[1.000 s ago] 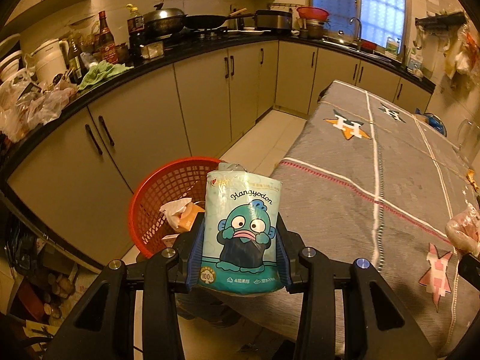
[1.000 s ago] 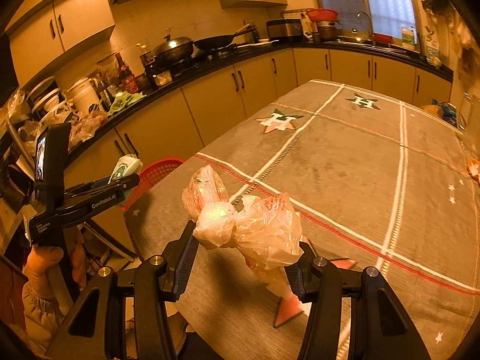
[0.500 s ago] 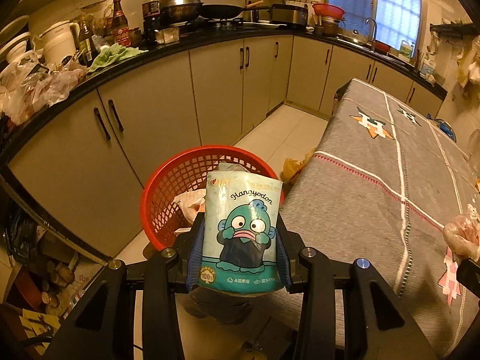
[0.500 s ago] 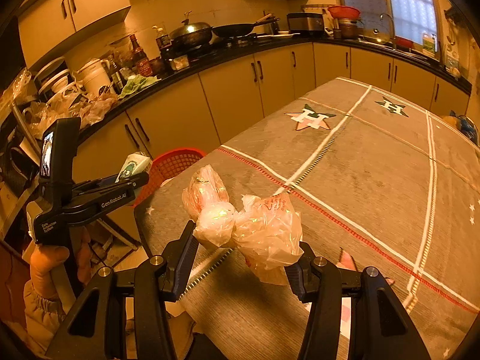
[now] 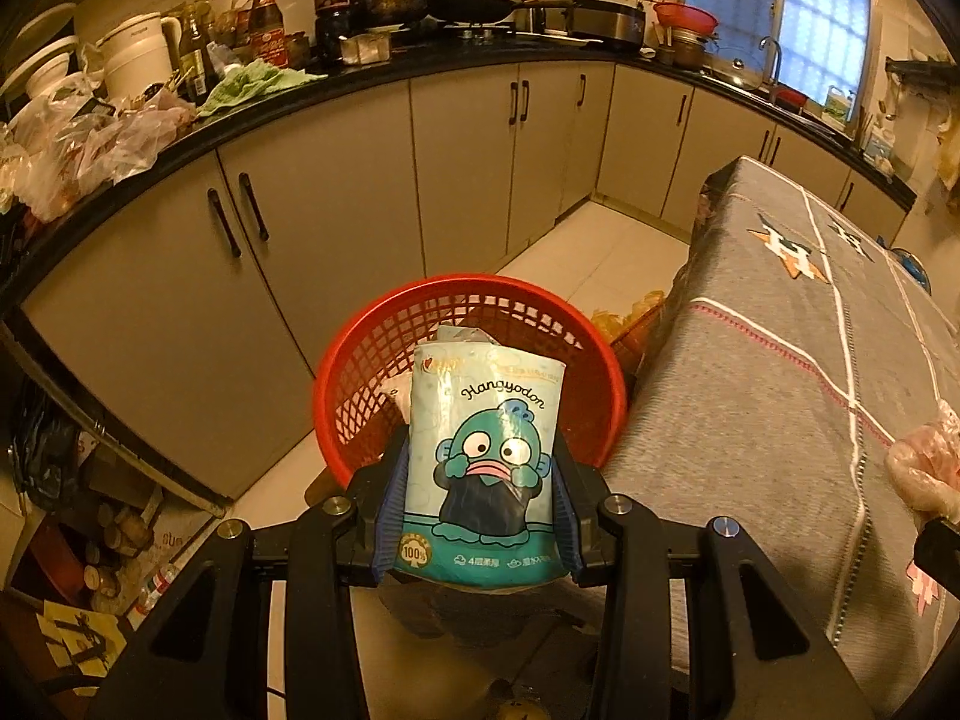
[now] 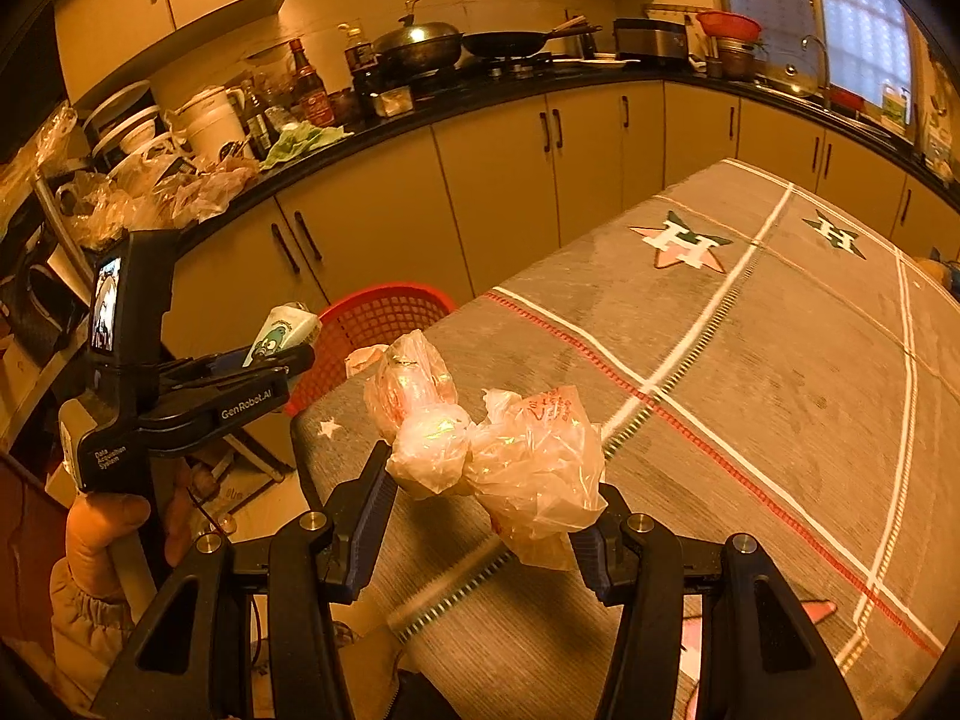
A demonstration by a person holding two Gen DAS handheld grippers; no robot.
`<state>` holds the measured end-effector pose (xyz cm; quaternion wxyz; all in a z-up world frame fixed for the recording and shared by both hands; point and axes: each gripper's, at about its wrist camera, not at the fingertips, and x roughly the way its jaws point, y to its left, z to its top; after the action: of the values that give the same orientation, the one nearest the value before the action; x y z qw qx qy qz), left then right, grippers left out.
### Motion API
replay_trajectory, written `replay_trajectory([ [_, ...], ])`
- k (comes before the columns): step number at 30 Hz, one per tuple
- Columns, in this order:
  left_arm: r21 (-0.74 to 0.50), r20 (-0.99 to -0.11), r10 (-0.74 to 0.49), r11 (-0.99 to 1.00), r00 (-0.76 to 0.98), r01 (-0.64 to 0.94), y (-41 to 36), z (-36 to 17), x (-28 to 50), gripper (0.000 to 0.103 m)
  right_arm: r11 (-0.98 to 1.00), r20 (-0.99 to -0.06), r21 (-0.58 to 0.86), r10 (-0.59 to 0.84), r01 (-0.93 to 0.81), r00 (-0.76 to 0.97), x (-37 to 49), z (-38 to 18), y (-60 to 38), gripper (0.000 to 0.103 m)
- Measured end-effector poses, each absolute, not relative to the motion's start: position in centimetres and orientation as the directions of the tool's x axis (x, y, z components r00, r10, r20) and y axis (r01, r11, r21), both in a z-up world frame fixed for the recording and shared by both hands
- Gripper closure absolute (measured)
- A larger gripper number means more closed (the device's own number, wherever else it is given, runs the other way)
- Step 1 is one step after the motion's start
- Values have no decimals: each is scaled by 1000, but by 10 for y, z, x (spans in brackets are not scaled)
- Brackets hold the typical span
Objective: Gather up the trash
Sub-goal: 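Carry the snack pack to the red basket with the left tool while the right tool carries the bags, then lower the snack pack into the basket with the left tool while the right tool lowers the bags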
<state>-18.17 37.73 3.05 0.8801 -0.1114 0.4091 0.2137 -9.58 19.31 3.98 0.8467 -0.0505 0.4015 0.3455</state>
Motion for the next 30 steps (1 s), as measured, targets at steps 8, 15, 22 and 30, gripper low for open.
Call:
replay_trajectory([
  [8, -31, -781, 286, 870, 555, -492, 398, 20, -183, 63, 735, -726, 171, 544, -657, 420, -87, 39, 218, 46],
  [15, -34, -790, 289, 860, 540, -509, 418, 13, -182, 63, 712, -733, 164, 551, -683, 399, -76, 38, 244, 46],
  [22, -38, -800, 287, 853, 528, -521, 439, 6, -179, 63, 691, -737, 173, 564, -702, 373, -64, 36, 271, 46],
  [30, -38, -809, 284, 849, 515, -526, 454, -4, -172, 63, 680, -737, 197, 578, -706, 351, -50, 33, 293, 46],
])
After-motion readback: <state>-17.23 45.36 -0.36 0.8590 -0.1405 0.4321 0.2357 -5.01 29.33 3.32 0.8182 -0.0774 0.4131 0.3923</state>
